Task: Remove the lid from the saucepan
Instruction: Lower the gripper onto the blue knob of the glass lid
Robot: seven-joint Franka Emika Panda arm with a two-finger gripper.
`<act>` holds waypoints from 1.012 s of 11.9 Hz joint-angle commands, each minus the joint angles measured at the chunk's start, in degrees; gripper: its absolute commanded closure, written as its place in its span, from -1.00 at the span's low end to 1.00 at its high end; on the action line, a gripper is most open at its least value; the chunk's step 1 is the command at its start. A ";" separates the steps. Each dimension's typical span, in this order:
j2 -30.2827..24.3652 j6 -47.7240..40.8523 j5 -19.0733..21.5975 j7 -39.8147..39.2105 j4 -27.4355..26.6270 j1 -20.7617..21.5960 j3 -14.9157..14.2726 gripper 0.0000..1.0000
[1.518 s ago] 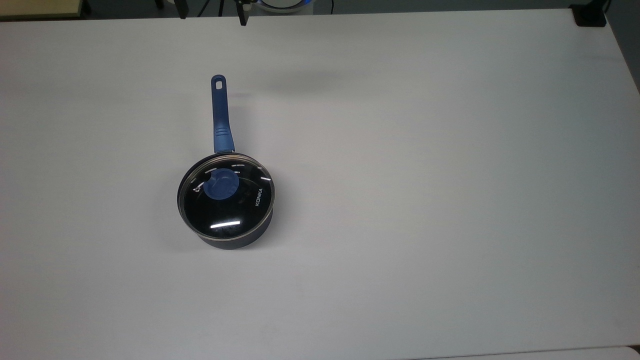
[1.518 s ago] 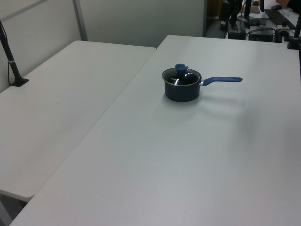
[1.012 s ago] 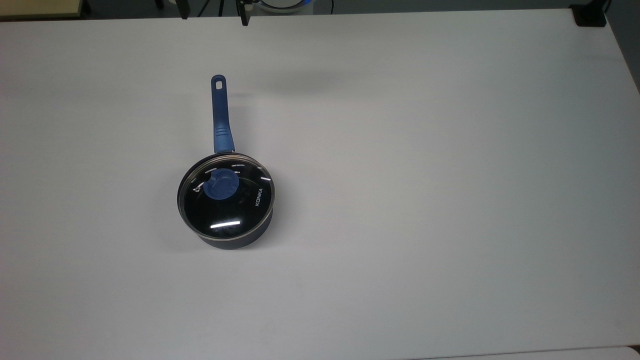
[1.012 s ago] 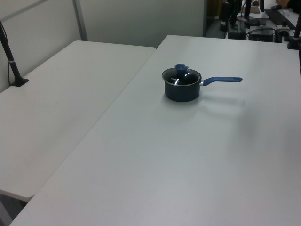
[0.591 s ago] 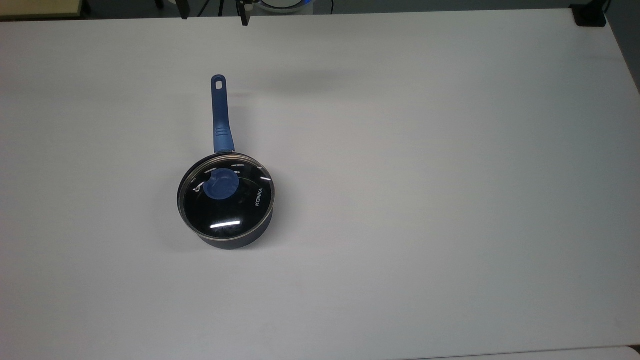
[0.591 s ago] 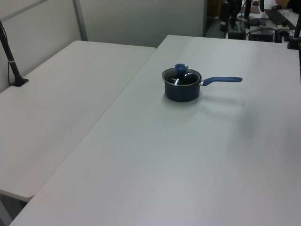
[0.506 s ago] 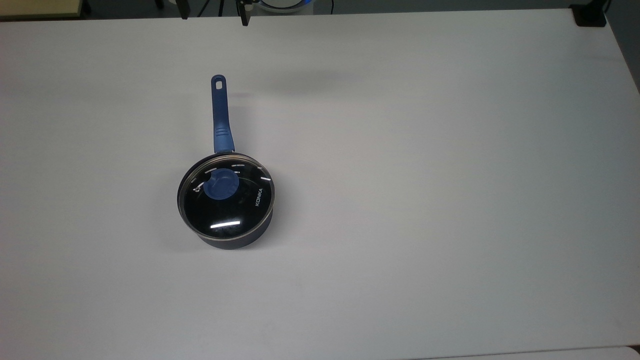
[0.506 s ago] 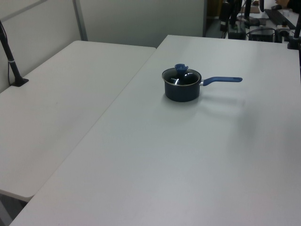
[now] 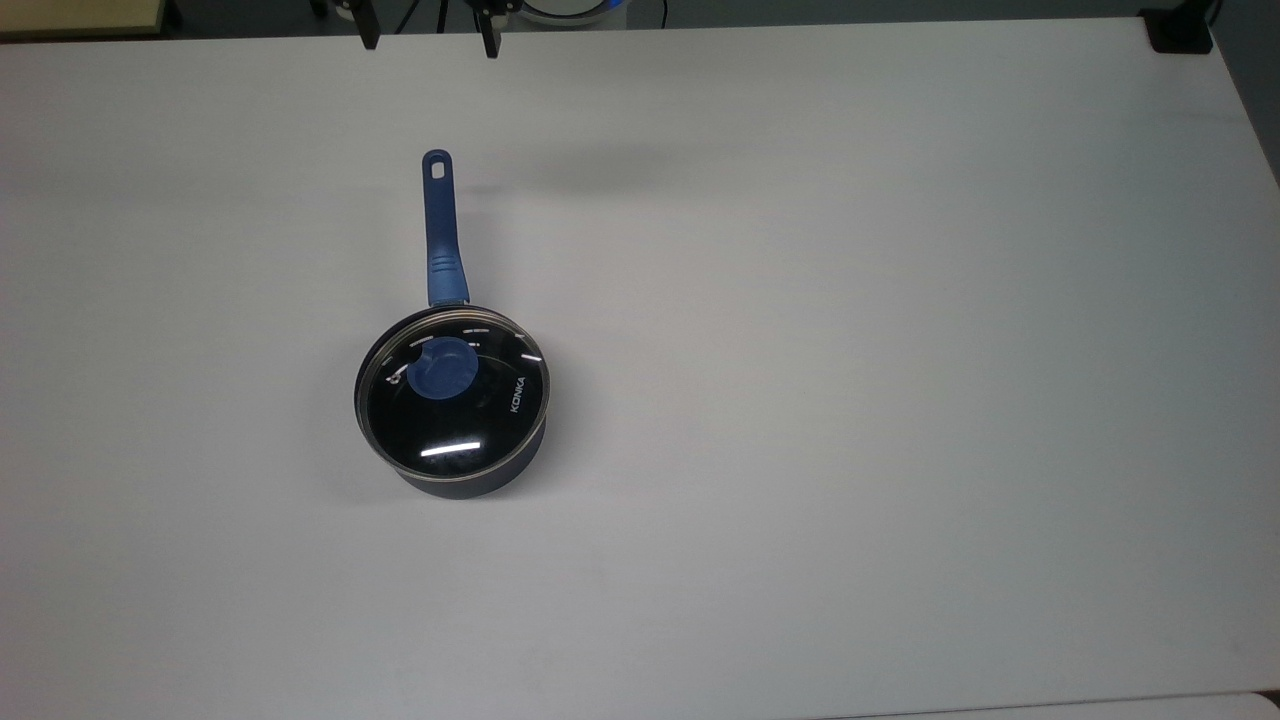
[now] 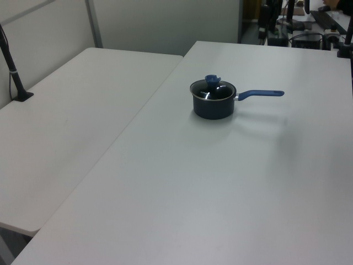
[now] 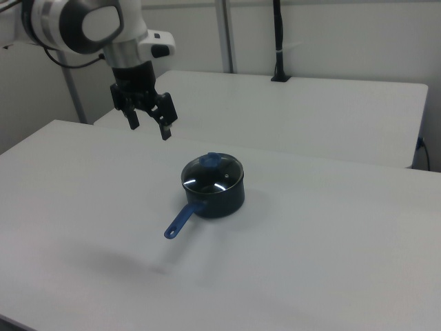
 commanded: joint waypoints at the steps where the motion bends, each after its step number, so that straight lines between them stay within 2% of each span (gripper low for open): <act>1: 1.29 4.00 -0.74 -2.55 -0.13 -1.05 0.14 -1.00; 3: 4.61 5.17 -1.70 -6.30 0.91 -2.19 -1.00 -1.00; 4: 6.55 5.17 -3.80 -9.90 2.49 -1.93 -1.79 -1.00; 6: 10.24 8.75 -3.47 -9.95 4.87 -1.84 -2.50 -1.00; 10: 17.79 21.76 -3.29 9.09 5.05 -1.32 -1.72 -1.00; 12: 21.14 25.81 -3.82 16.49 5.05 1.58 -1.80 -1.00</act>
